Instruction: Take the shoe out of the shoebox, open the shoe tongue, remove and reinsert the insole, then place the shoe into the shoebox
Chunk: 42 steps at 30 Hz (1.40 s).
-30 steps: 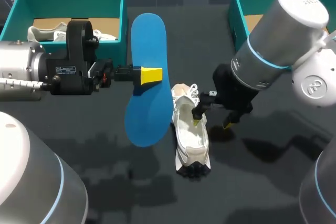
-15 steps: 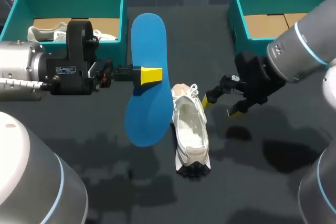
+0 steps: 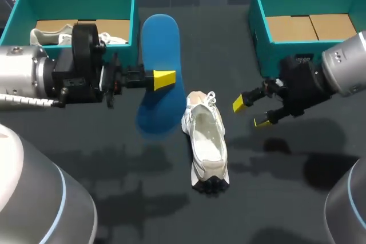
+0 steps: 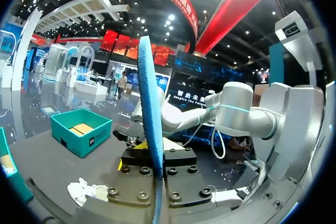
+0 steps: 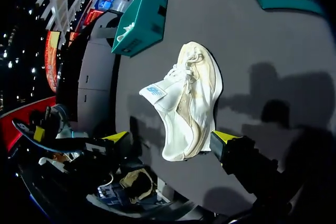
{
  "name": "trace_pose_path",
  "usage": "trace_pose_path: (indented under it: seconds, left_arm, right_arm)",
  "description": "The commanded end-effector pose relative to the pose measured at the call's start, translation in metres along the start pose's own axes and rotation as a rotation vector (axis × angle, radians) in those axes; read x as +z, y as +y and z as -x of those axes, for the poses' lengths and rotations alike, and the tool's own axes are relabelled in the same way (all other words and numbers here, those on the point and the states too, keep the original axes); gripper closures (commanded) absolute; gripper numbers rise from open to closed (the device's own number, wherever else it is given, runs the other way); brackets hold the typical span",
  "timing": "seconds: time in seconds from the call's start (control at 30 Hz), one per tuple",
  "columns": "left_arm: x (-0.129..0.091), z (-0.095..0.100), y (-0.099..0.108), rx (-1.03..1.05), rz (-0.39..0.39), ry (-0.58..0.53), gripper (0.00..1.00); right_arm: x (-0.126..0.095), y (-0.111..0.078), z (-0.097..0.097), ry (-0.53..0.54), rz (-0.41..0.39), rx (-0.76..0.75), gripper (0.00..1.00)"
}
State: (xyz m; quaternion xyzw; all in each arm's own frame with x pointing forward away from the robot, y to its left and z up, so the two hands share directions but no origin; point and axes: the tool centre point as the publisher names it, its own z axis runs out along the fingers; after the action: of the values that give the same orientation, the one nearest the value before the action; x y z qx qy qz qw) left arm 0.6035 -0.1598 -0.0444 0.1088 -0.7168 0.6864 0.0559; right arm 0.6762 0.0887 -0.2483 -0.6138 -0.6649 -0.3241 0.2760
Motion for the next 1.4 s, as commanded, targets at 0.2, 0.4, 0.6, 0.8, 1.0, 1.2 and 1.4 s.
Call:
trace_pose_path:
  seconds: [0.2, 0.4, 0.6, 0.8, 1.0, 1.2, 1.4]
  left_arm:
    - [0.026, 0.024, 0.005, 0.480, -0.071, 0.009, 1.00]
    - [0.026, 0.024, 0.005, 0.480, -0.071, 0.009, 1.00]
    - [0.031, 0.035, 0.015, 0.642, -0.027, -0.028, 1.00]
    - [0.043, 0.064, 0.027, 0.934, -0.073, -0.018, 1.00]
    - [0.047, 0.076, 0.032, 1.086, -0.119, -0.002, 1.00]
    - [0.047, 0.076, 0.032, 1.086, -0.119, -0.002, 1.00]
    - [0.054, 0.083, 0.046, 1.242, -0.065, -0.018, 1.00]
  right_arm:
    - [-0.024, 0.010, -0.008, 0.176, 0.004, -0.004, 0.00]
    - [-0.024, 0.010, -0.008, 0.176, 0.004, -0.004, 0.00]
    - [-0.027, 0.014, -0.010, 0.244, 0.003, 0.002, 0.00]
    - [-0.042, 0.026, -0.018, 0.323, 0.012, 0.054, 0.00]
    - [-0.051, 0.038, -0.025, 0.381, 0.027, 0.096, 0.00]
    - [-0.051, 0.038, -0.025, 0.381, 0.027, 0.096, 0.00]
    - [-0.050, 0.040, -0.027, 0.382, 0.028, 0.099, 0.00]
